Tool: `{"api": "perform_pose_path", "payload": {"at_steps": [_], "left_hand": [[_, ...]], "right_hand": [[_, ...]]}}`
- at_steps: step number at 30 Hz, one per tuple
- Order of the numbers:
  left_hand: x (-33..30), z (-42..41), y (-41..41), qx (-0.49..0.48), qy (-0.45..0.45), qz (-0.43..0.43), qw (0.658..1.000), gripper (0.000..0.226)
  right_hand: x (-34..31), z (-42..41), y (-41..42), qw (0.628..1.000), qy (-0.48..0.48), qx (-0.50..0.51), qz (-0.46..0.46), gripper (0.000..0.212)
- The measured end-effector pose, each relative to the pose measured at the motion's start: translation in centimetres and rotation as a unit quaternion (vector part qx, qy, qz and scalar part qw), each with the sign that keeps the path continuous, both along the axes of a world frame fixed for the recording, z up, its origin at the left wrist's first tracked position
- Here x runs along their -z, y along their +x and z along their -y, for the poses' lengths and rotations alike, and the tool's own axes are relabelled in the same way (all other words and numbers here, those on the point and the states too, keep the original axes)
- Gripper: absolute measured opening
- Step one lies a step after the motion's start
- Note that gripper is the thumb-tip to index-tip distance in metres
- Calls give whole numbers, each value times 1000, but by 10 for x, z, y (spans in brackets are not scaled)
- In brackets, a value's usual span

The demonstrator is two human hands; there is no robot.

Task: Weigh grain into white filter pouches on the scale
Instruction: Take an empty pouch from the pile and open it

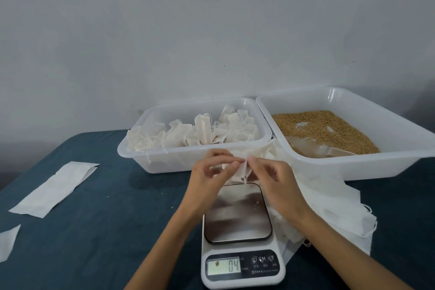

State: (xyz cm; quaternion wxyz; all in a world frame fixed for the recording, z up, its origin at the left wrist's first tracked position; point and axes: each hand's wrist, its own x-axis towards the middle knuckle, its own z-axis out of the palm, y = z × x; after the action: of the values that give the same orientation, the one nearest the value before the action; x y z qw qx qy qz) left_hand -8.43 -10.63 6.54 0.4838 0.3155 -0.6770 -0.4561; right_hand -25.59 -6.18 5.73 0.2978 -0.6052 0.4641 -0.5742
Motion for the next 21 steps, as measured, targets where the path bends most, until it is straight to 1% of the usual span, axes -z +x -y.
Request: {"api": "perform_pose_path", "payload": {"at_steps": [1, 2, 4, 6, 8, 9, 11, 12, 14, 17, 18, 20, 21], "left_hand": [[-2, 1, 1, -21, 7, -6, 1000, 12], [-3, 2, 3, -34, 17, -10, 999, 11], [-2, 2, 4, -35, 59, -17, 998, 13], [-3, -1, 2, -9, 121, -66, 990, 20], [-6, -2, 0, 20, 200, -144, 969, 34], [-6, -2, 1, 33, 230, -165, 959, 43], [-5, -1, 4, 52, 258, -158, 952, 59], [-4, -1, 4, 61, 262, -150, 951, 63], [-3, -1, 3, 58, 256, -151, 953, 61], [-1, 1, 1, 14, 222, -173, 960, 47], [-1, 2, 1, -17, 185, -157, 970, 38], [1, 2, 2, -87, 82, -86, 989, 17], [2, 2, 1, -104, 41, -54, 992, 19]], "right_hand": [[-3, -1, -1, 999, 11, -16, 49, 41], [-6, -1, -3, 997, 8, -25, 76, 38], [-9, 0, -4, 995, -8, -28, 97, 21], [-9, 1, -5, 990, -10, -39, 136, 8], [-8, 1, -6, 985, -10, -46, 163, 10], [-8, 1, -7, 984, -6, -46, 171, 11], [-8, 2, -9, 983, 1, -39, 179, 14], [-8, 3, -10, 983, 2, -36, 179, 14], [-7, 4, -12, 982, 0, -36, 183, 14], [-6, 5, -13, 987, -11, -17, 161, 10], [-5, 6, -14, 990, -20, 8, 138, 7], [-2, 8, -15, 993, -39, 74, 85, 8], [-2, 8, -17, 992, -47, 98, 62, 10]]}}
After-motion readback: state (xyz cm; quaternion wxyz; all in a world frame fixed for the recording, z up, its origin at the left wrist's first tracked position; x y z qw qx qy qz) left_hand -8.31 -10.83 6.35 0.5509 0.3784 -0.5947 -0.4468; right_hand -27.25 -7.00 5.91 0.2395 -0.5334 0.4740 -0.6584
